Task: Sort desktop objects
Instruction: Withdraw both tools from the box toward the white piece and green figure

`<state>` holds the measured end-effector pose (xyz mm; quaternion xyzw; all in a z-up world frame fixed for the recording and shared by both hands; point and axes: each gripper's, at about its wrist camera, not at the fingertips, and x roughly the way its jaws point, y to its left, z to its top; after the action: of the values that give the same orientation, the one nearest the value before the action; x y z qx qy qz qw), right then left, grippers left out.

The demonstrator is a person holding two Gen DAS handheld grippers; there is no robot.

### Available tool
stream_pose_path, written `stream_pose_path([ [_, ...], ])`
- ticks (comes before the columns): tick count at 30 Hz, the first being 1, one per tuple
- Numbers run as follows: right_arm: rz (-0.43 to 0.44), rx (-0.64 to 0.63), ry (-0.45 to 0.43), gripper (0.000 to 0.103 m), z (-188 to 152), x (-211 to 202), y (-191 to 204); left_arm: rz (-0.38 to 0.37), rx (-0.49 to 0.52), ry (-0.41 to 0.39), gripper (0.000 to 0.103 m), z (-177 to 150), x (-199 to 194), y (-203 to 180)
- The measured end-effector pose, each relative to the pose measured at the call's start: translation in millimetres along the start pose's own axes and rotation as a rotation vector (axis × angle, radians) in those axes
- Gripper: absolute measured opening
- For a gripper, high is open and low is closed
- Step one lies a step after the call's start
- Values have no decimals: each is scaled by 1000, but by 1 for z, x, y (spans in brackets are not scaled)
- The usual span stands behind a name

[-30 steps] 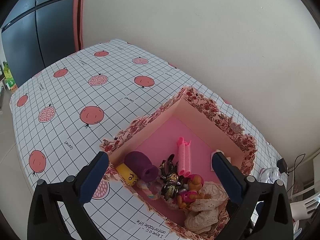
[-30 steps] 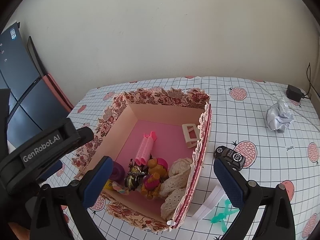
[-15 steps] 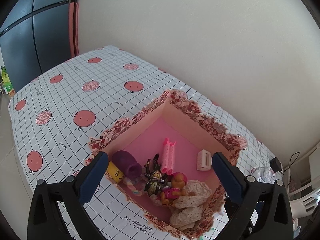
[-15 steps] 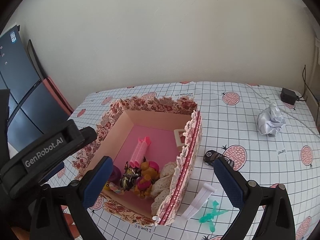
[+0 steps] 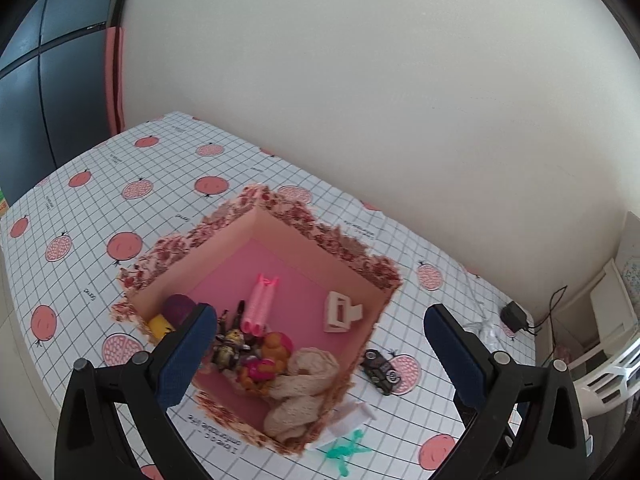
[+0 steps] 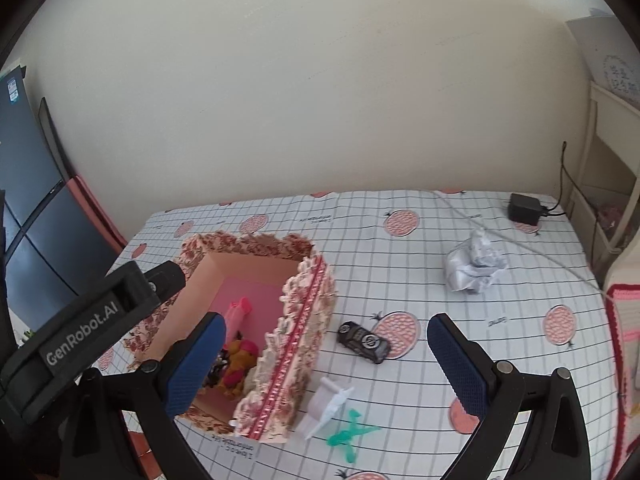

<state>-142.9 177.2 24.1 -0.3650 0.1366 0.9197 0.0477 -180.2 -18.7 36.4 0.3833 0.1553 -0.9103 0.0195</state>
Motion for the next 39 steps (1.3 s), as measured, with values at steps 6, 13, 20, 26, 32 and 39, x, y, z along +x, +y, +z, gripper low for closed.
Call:
stream_pose_path([
  [6,-27,2,-5,102,3,-12,-25,-34,17,-24,103,-7,-7,-25],
  [13,-78,7,-16,102,5,-24,-56,-60,52,-24,103,-15,-9,-45],
  [20,-122,7,-15,102,3,-32,-81,-92,97,6,103,-27,-8,-66],
  [26,-134,28,7,102,0,-30,-97,-102,139,48,103,-37,1,-83],
  [32,-144,43,36,102,-4,-21,-109,-107,141,85,103,-46,11,-90],
  [39,-160,98,137,102,-16,7,-134,-97,145,167,103,-59,37,-94],
])
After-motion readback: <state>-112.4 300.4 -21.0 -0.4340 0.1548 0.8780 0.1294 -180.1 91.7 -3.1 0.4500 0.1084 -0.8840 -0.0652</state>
